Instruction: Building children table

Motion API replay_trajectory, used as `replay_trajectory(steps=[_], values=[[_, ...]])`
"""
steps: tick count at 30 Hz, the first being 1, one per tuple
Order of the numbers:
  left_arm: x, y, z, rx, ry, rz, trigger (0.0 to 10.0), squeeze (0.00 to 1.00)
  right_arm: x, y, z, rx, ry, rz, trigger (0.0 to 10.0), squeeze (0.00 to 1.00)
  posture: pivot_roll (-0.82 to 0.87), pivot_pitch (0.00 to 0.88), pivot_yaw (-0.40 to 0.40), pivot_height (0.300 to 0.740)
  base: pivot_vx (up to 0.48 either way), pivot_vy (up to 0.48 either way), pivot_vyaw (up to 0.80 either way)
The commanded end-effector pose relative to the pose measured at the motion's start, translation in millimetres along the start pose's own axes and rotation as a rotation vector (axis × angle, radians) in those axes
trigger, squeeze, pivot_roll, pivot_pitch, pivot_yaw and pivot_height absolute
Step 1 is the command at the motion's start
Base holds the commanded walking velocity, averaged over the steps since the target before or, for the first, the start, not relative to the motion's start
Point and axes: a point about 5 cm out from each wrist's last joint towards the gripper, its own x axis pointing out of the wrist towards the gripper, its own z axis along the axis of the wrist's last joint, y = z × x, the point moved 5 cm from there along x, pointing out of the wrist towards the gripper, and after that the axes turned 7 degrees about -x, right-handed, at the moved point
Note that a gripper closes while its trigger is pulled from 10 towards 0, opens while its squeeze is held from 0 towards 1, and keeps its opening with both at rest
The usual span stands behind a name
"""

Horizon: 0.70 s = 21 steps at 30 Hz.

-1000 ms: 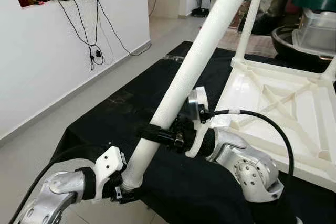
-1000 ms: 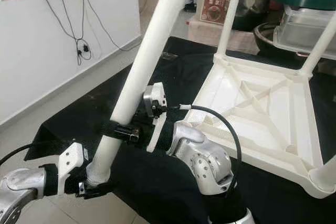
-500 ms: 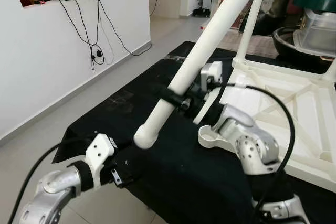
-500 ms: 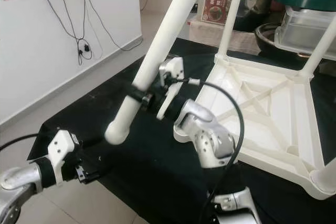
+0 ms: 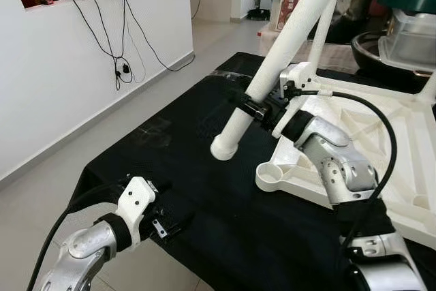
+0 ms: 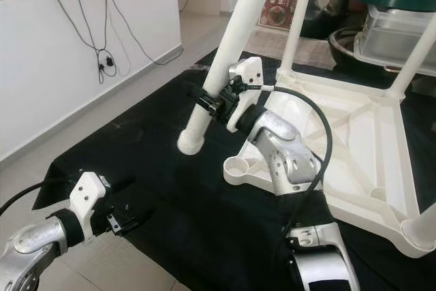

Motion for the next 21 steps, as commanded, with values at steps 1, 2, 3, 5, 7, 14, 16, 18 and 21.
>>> replay_trajectory(steps=[1,2,3,5,7,14,16,18,21], values=[[-1.6,0.2,-3.9,-0.001,0.01,0.018,10.0,0.0,2.3,-0.5,5.3,-0.051,-0.003,0.032,0.0,0.0,0.08,0.0,-0.015,0.74,0.0,0.0,0.0],[-1.9,0.5,-5.1,-0.002,0.011,0.024,10.0,0.0,-0.2,-2.3,4.6,-0.07,0.011,0.048,0.0,0.0,0.08,0.0,-0.016,0.74,0.0,0.0,0.0],[-2.0,0.6,-5.8,-0.003,0.012,0.027,10.0,0.0,-1.8,-3.4,4.1,-0.082,0.021,0.059,0.0,0.0,0.08,0.0,-0.016,0.74,0.0,0.0,0.0],[-2.0,0.7,-6.2,-0.003,0.012,0.029,10.0,0.0,-2.7,-4.1,3.8,-0.09,0.026,0.065,0.0,0.0,0.08,0.0,-0.016,0.74,0.0,0.0,0.0],[-0.3,0.7,-7.5,-0.001,0.011,0.041,10.0,0.0,-7.4,-6.9,1.2,-0.134,0.055,0.102,0.0,0.0,0.08,0.0,-0.015,0.74,0.0,0.0,0.0],[1.8,0.5,-6.9,-0.001,0.005,0.052,10.0,0.0,-15.4,-9.7,-3.7,-0.197,0.119,0.185,0.0,0.0,0.07,0.0,-0.014,0.74,0.0,0.0,0.0],[2.1,1.2,-6.7,-0.001,0.001,0.059,10.0,0.0,-17.2,-8.7,-5.1,-0.208,0.135,0.212,0.0,0.0,0.07,0.0,-0.017,0.74,0.0,0.0,0.0],[2.2,1.3,-6.8,-0.003,-0.001,0.065,10.0,0.0,-19.9,-8.4,-7.4,-0.221,0.156,0.234,0.0,0.0,0.08,0.0,-0.02,0.74,0.0,0.0,0.0],[2.2,0.8,-7.1,-0.006,-0.002,0.068,10.0,0.0,-23.2,-9.7,-10.0,-0.233,0.181,0.253,0.0,0.0,0.08,0.0,-0.023,0.74,0.0,0.0,0.0]])
